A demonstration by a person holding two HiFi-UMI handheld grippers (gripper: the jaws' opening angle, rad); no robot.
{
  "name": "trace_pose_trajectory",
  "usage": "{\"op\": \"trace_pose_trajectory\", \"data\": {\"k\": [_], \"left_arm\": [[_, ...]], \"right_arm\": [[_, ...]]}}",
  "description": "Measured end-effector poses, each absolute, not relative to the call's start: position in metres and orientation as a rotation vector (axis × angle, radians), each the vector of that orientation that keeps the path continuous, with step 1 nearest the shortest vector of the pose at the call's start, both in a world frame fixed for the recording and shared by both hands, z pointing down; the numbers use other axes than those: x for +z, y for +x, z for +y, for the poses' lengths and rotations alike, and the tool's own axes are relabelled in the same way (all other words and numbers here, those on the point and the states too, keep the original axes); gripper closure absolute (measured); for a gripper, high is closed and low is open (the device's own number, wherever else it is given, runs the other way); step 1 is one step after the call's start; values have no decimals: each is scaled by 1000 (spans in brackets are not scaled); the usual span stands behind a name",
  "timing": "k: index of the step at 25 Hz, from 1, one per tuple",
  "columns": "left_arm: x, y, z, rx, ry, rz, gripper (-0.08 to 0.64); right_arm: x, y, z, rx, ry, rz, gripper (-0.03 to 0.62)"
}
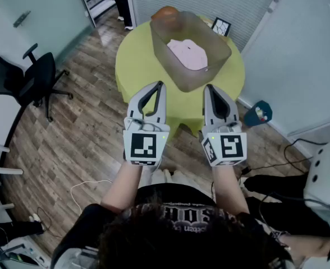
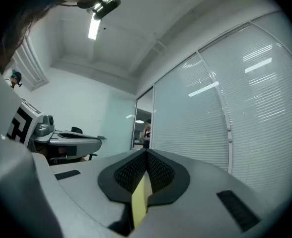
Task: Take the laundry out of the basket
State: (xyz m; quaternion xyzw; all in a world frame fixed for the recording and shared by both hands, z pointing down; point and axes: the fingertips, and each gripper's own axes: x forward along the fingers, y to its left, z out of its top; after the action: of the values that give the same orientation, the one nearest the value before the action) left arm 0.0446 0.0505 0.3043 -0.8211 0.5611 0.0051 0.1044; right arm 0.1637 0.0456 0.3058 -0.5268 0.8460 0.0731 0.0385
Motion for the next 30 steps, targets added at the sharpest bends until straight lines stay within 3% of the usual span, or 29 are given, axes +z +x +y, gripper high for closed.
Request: {"op": "trace_pose_trajectory", "data": {"k": [30], "left_arm": [[309, 38, 17, -19, -2346, 1779, 561]], "right_arm": [[306, 170, -6, 121, -1425, 2617, 561]]}}
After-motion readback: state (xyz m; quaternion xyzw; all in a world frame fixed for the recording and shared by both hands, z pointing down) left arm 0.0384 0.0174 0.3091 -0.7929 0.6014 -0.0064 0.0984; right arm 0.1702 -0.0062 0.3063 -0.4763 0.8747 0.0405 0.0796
